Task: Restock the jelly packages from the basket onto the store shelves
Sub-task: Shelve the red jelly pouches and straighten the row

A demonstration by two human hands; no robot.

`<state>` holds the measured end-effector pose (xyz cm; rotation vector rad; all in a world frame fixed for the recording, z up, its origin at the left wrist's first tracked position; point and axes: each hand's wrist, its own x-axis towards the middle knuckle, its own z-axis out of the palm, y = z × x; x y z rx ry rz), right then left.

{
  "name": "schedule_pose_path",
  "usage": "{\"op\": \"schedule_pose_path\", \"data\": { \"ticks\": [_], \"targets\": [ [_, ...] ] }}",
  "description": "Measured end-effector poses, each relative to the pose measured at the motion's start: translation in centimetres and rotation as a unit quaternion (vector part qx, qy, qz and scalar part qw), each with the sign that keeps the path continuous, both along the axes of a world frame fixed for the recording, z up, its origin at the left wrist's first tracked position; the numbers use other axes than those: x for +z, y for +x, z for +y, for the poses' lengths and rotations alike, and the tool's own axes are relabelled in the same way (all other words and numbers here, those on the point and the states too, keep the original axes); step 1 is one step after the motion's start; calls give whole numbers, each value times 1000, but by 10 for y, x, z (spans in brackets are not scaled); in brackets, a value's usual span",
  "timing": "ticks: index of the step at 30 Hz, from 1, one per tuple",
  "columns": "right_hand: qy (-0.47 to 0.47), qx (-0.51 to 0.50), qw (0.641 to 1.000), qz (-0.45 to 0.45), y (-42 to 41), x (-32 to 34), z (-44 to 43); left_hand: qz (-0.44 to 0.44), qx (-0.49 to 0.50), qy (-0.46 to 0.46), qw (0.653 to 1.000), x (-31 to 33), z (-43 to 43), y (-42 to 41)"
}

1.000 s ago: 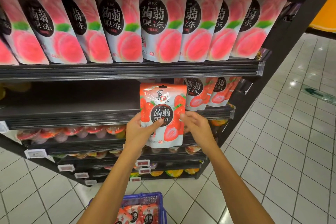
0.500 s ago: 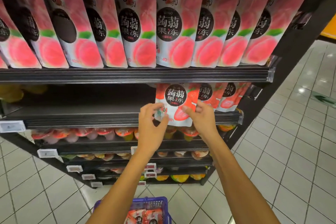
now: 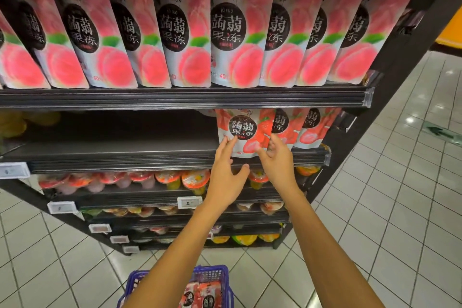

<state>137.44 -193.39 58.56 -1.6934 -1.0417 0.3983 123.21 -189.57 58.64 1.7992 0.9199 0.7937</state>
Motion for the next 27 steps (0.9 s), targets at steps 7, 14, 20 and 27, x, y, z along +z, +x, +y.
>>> {"op": "schedule_pose_path", "data": {
  "ticks": [7, 14, 20, 27],
  "targets": [
    [-53, -145, 985, -81, -4, -13, -8, -3, -19, -30, 999, -4, 2, 1],
    [-106, -174, 974, -97, -4, -8, 0, -1, -10, -30, 999, -7, 10, 5],
    [-96, -187, 975, -67, -3, -12, -3, -25, -14, -26, 999, -7, 10, 2],
    [-39, -177, 981, -64, -14, -20, -13, -79, 38, -68, 994, -5, -1, -13]
  ]
}}
